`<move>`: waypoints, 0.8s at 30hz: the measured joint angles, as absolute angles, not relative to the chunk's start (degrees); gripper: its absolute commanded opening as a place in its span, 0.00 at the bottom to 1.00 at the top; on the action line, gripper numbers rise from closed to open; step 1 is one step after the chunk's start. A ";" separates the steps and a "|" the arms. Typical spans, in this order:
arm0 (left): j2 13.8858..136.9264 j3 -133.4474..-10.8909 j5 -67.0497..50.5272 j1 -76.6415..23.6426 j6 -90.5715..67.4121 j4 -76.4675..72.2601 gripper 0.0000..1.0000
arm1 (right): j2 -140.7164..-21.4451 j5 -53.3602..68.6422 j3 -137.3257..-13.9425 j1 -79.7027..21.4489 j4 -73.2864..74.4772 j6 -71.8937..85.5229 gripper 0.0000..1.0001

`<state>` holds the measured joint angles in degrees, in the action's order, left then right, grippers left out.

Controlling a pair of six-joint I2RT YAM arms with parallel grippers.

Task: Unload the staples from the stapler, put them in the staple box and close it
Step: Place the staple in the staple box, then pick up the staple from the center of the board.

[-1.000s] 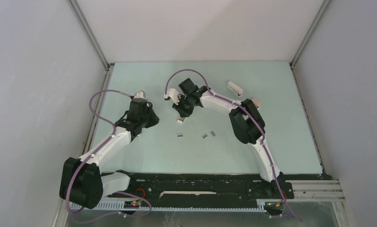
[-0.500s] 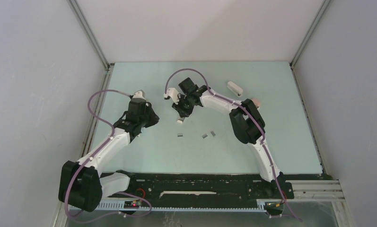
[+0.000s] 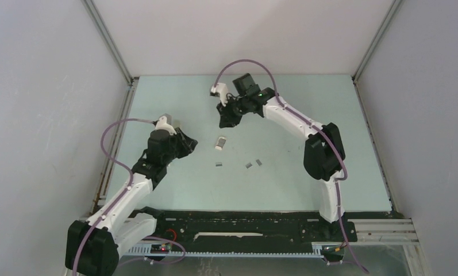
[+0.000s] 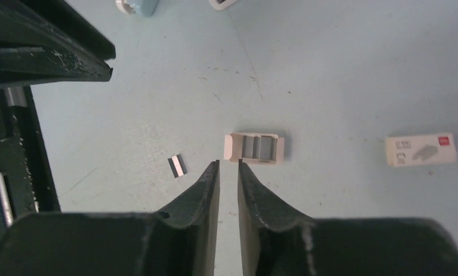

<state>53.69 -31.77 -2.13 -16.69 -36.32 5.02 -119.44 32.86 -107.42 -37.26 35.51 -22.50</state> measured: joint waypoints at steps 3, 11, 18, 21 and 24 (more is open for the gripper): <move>53.67 -29.50 -3.90 -16.69 -38.54 2.61 0.27 | -117.99 34.57 -105.78 -34.83 34.72 -19.92 0.16; 52.03 -26.68 -5.50 -16.69 -41.17 -0.30 0.28 | -116.33 35.05 -88.14 -33.15 31.88 -15.22 0.14; 51.68 -26.57 -10.22 -16.78 -38.59 -1.56 0.38 | -114.08 37.95 -82.11 -33.36 29.36 -13.43 0.15; 51.68 -26.57 -11.66 -17.74 -36.12 -1.26 0.47 | -110.28 40.51 -79.07 -32.71 28.67 -14.06 0.16; 52.12 -26.57 -12.27 -20.49 -33.10 -0.97 0.57 | -106.78 43.22 -77.17 -31.24 28.03 -15.09 0.16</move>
